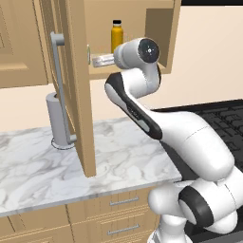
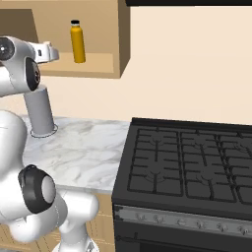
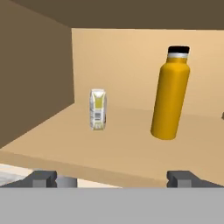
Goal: Sort all alcoholic drinks to one cabinet, and non-alcoholic drinks to the other.
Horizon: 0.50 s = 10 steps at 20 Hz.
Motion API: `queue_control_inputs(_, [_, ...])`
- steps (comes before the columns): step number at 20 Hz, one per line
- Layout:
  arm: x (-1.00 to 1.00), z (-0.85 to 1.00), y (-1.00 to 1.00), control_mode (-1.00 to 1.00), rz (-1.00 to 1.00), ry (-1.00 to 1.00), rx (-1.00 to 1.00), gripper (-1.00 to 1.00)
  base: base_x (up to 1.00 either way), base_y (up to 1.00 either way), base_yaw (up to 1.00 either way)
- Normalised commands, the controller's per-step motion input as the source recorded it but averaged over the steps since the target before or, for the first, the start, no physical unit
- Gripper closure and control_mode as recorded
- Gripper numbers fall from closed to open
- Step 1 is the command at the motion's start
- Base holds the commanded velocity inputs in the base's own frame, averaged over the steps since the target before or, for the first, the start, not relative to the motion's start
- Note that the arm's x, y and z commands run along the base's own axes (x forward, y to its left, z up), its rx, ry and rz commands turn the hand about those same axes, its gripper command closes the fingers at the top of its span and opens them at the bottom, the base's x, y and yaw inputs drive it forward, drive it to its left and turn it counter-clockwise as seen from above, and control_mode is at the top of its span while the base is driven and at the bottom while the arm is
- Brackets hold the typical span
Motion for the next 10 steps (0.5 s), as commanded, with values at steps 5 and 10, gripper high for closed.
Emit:
queue_control_inputs(5, [-0.60, 0.08, -0.28, -1.00, -0.04, 0.00, 0.02, -1.00, 0.00, 0.00, 0.00])
queue_control_inputs(10, [-0.63, 0.07, -0.27, -1.00, -0.04, 0.01, 0.03, -1.00, 0.00, 0.00, 0.00])
